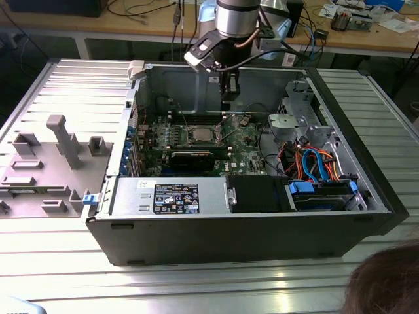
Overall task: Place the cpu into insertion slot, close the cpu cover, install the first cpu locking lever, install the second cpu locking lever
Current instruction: 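Close the cpu cover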
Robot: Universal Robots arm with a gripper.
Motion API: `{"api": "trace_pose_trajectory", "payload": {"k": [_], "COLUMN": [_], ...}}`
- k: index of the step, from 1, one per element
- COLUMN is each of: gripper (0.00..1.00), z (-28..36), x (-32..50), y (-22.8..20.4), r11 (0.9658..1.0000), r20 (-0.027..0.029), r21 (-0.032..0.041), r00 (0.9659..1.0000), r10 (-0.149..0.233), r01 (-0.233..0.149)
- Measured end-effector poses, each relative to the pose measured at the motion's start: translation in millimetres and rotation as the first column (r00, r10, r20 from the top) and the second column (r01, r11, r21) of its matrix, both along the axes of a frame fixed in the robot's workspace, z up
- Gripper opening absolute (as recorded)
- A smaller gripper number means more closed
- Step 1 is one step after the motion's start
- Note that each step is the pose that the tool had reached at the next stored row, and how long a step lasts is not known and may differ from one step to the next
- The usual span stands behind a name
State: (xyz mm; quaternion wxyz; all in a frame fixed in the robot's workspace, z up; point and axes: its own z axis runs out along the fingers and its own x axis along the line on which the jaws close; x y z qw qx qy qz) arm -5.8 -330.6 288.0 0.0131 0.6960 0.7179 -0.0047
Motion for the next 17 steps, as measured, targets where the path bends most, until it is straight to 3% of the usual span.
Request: {"api": "trace_pose_trajectory", "payload": {"k": [17], "gripper": [0.11], "z": [-0.6], "x": [7.8], "y": [0.0], "r11": [1.0000], "r20": [0.0000], "r21": [0.0000], "r00": [1.0000], "r10": [0.000], "r01": [0.000]}}
